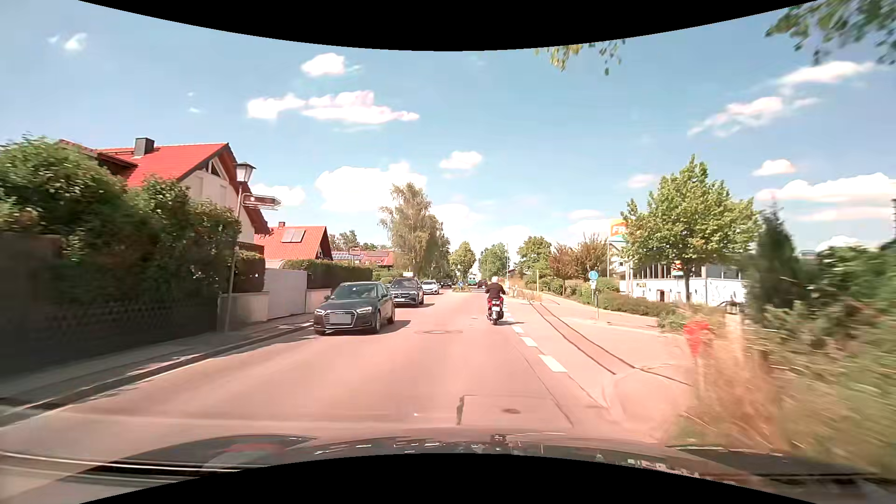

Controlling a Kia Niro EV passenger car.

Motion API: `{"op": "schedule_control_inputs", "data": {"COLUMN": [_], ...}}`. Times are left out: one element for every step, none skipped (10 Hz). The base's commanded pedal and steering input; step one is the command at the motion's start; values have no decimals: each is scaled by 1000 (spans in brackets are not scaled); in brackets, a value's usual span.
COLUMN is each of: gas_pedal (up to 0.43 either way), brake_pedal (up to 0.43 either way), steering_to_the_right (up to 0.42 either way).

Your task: Follow the waypoints while adhering to traffic rules and regulations

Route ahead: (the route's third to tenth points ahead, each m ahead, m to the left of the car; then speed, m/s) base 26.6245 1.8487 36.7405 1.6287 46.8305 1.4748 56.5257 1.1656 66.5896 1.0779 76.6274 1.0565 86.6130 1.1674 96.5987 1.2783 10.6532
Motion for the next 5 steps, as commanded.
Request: {"op": "schedule_control_inputs", "data": {"gas_pedal": [228, 228, 228, 228, 228], "brake_pedal": [12, 12, 12, 12, 12], "steering_to_the_right": [10, 10, 10, 10, 11]}}
